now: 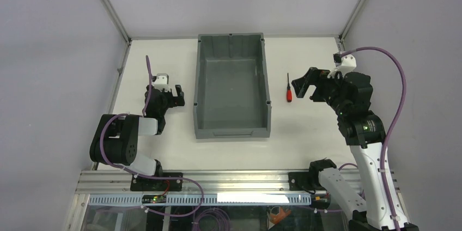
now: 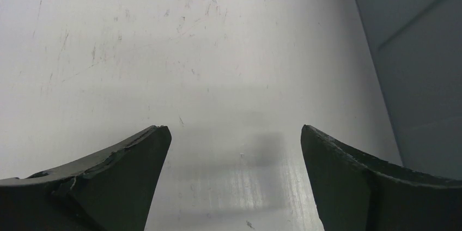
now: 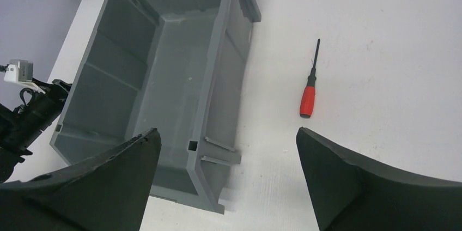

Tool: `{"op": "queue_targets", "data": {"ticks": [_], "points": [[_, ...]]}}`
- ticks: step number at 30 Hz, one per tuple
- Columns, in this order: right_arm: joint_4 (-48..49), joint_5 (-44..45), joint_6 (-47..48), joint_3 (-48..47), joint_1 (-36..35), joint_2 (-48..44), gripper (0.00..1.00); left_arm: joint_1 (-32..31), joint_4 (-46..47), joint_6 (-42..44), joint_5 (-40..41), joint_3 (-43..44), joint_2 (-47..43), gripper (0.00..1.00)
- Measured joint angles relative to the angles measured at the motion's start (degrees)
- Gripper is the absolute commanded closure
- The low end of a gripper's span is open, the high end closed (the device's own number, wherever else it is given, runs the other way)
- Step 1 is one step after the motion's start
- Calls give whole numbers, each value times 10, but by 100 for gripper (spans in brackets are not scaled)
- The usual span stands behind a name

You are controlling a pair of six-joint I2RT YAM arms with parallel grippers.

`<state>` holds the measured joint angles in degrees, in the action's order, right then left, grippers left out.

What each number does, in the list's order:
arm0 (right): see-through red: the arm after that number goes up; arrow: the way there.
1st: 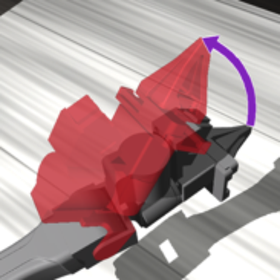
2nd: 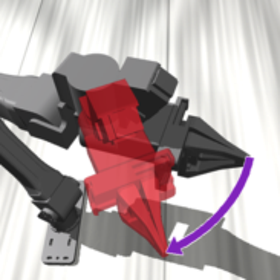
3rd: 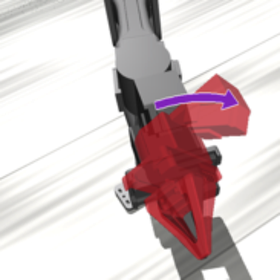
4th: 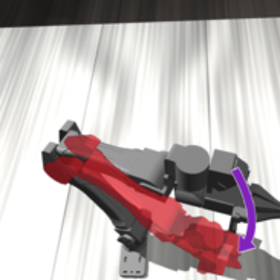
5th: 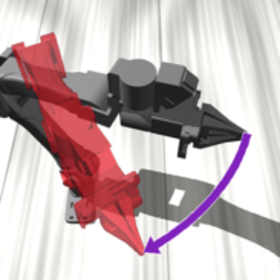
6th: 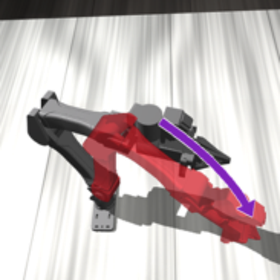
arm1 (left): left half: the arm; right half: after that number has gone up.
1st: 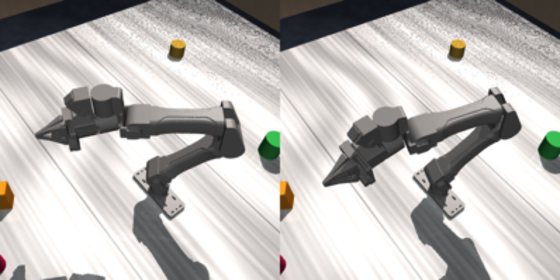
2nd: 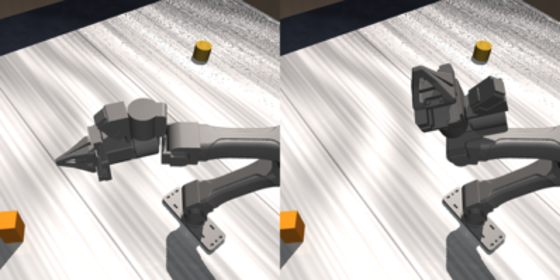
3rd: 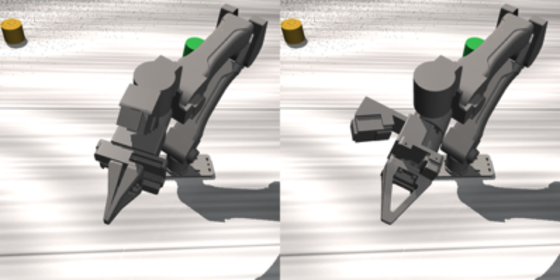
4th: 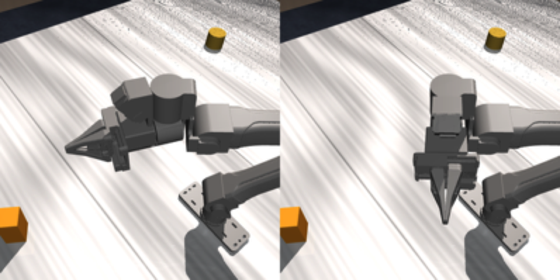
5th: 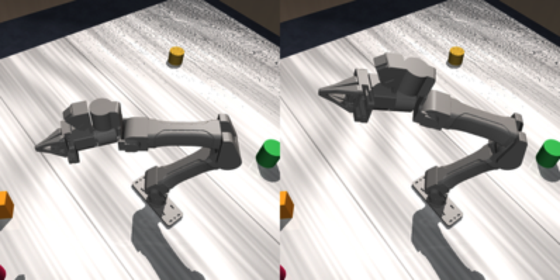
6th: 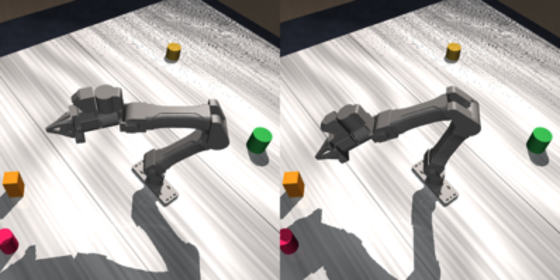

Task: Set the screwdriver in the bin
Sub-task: Pick up the screwdriver from the center of the board.

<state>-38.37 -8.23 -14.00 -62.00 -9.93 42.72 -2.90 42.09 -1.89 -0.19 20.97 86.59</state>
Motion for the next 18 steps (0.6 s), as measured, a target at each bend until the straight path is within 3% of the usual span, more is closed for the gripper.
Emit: {"op": "queue_targets", "data": {"ticks": [18], "points": [[-27, 3, 10, -23, 0, 21, 1, 0, 0, 0, 0, 0, 0, 1]]}}
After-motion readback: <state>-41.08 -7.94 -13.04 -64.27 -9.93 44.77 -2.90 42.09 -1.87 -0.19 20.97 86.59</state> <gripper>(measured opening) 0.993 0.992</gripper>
